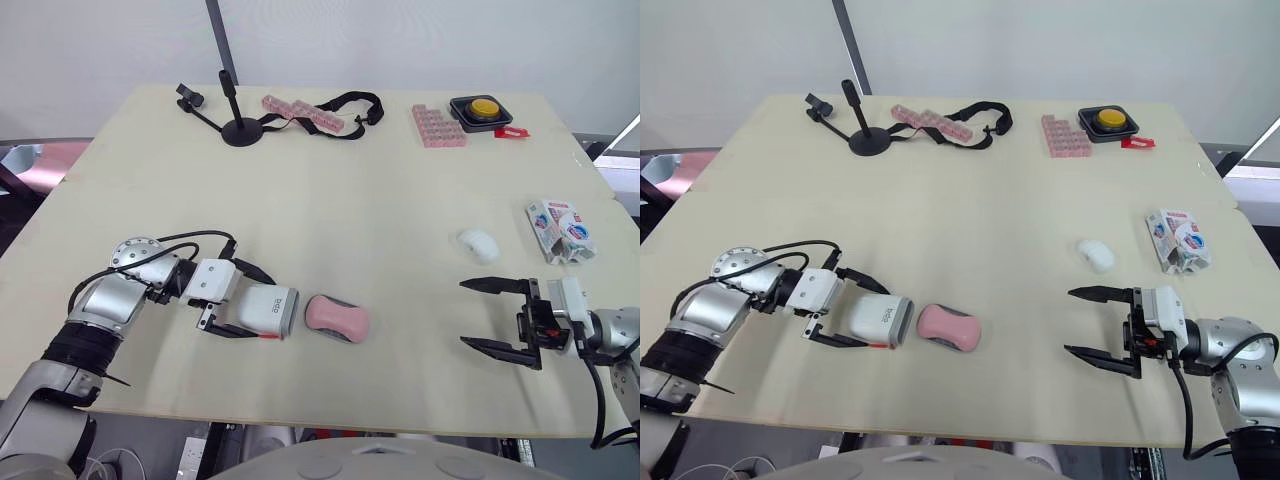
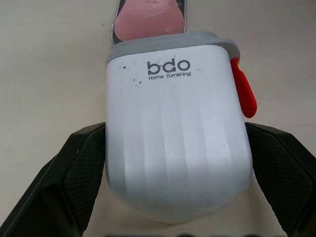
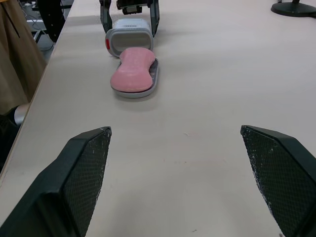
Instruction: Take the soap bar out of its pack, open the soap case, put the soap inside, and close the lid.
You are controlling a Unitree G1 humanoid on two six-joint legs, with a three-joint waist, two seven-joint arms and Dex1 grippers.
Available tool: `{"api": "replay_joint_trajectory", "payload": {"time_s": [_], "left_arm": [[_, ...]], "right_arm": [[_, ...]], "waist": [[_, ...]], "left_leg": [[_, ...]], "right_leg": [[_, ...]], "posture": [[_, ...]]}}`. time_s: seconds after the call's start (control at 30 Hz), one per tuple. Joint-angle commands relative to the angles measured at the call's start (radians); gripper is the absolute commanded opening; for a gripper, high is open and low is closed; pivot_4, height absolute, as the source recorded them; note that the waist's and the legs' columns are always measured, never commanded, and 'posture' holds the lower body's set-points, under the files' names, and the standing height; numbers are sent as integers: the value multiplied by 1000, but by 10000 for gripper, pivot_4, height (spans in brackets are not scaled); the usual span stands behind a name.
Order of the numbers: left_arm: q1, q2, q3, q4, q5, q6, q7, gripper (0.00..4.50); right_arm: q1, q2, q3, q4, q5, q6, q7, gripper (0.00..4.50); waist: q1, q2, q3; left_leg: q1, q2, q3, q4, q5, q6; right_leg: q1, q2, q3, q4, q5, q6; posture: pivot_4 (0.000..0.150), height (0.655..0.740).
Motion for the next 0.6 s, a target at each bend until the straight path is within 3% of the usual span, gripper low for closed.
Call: {"api": "replay_joint_trajectory", "payload": {"time_s": [0.03, 0.37, 0.5, 0.6], "left_arm": [[-14, -4, 8, -4, -3, -12, 5, 45000], [2, -9, 13, -10, -14, -15, 8, 45000], [5, -10, 14, -9, -11, -27, 13, 34919], [11, -12, 18, -15, -16, -21, 22, 34928]], "right_arm": [[7, -10, -12, -29, 2, -9, -4, 44777], [-4, -21, -7, -24, -6, -5, 1, 44777], [-14, -22, -4, -22, -7, -2, 2, 45000], [-19, -23, 0, -23, -9, 2, 4, 45000]], "waist": [[0, 0, 0], [0, 0, 0], [0, 0, 0], [0, 0, 0]], "left_leg": [[0, 0, 0, 0, 0, 0], [0, 0, 0, 0, 0, 0], [0, 0, 0, 0, 0, 0], [0, 0, 0, 0, 0, 0]], "right_leg": [[0, 0, 0, 0, 0, 0], [0, 0, 0, 0, 0, 0], [0, 0, 0, 0, 0, 0], [0, 0, 0, 0, 0, 0]], "posture": [[1500, 7395], [1500, 7395], [1500, 7395], [1500, 7395]]}}
